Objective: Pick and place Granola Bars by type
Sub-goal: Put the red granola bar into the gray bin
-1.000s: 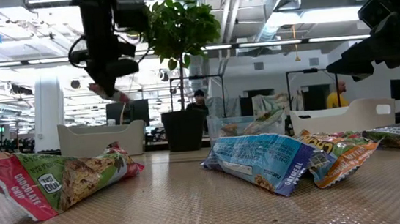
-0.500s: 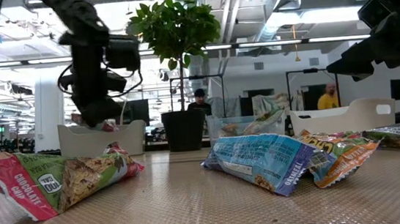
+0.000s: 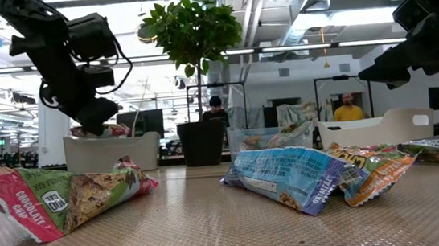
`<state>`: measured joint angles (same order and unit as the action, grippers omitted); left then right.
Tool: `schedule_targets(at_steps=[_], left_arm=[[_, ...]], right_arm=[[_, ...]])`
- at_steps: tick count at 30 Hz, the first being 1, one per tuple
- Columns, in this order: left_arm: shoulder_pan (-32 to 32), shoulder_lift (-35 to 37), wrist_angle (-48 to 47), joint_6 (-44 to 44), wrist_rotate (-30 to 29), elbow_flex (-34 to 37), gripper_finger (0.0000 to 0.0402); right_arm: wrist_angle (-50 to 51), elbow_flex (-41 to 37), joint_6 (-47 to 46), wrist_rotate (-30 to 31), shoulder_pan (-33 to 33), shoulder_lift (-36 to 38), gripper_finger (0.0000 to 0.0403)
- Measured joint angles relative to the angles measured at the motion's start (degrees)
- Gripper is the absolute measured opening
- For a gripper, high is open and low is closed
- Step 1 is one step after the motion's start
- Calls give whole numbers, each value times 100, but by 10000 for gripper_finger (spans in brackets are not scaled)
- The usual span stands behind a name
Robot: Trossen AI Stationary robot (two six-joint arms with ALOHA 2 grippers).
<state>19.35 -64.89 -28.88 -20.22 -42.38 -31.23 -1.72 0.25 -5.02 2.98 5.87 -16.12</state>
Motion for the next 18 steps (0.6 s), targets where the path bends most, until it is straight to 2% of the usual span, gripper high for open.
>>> schedule_targets(at_steps=[6,10,14,18], left_arm=[[1,136,179,614,-739,1,193],[-8,136,326,906,-927,-38,236],[-322,135,335,855,-1140,-254,262],[-1020,134,477,921,-1066,-576,266]], right_arm=[[1,0,0,0,-1,0,219],[0,2,0,0,0,0,219],[0,2,0,0,-1,2,219],[2,2,0,0,-2,2,219]])
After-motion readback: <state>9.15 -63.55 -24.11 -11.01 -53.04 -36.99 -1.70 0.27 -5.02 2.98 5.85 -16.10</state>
